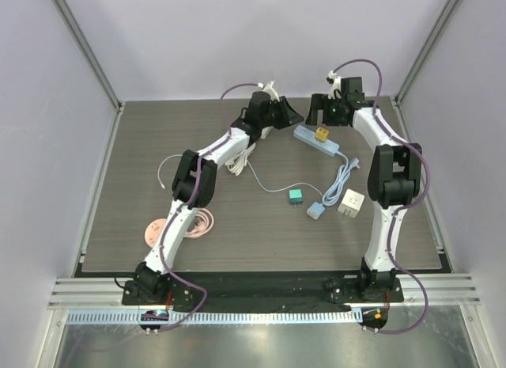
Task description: Pull the plug off the socket
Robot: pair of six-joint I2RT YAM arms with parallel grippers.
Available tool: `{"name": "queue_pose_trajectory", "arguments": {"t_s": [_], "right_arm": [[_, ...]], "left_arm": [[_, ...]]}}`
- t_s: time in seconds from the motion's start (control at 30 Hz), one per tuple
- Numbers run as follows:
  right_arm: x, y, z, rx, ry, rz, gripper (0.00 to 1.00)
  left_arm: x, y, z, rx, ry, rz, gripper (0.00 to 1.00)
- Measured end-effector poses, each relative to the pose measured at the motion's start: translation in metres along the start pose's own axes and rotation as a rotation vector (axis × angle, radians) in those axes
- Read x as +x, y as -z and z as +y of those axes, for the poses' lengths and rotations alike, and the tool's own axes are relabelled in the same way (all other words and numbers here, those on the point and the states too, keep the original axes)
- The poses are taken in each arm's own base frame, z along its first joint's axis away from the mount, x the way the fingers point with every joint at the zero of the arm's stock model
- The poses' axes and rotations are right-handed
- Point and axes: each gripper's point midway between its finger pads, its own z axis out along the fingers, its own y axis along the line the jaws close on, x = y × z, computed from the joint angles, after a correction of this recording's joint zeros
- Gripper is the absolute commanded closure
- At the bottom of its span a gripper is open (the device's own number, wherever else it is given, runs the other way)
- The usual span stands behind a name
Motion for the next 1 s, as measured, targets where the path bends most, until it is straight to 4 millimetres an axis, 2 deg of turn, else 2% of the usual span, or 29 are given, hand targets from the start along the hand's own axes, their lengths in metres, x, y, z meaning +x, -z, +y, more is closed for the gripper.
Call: {"name": "queue_pose_trajectory", "arguments": {"t_s": [0.2,0.33,0.53,0.67,0.77,1.0], "right_arm": [[-0.012,0.031,-0.005,0.085,-0.001,-0.057,0.05],[0.0,0.043,-0.005,0.107,-0.012,-0.063,0.08],[0.02,0.037,-0.005,0.108,-0.011,-0.03,0.09],[0.02,0.034,-0.002,0.111,0.029,-0.033,0.1],[0.022,0.031,0.003,0.113,0.071,-0.027,0.1],[0.034,0.017,0.001,0.131,0.12,0.008,0.18]], "left_arm": [[0.019,-0.023,0.008,0.019,0.077,0.024,0.91],[0.043,-0.034,0.023,-0.012,0.142,0.045,1.0],[0.062,-0.042,0.024,-0.047,0.194,0.052,1.0],[0.067,-0.05,0.021,-0.043,0.236,0.049,1.0],[0.075,-0.054,0.031,-0.061,0.279,0.05,1.0],[0.071,-0.055,0.037,-0.086,0.346,0.03,1.0]]}}
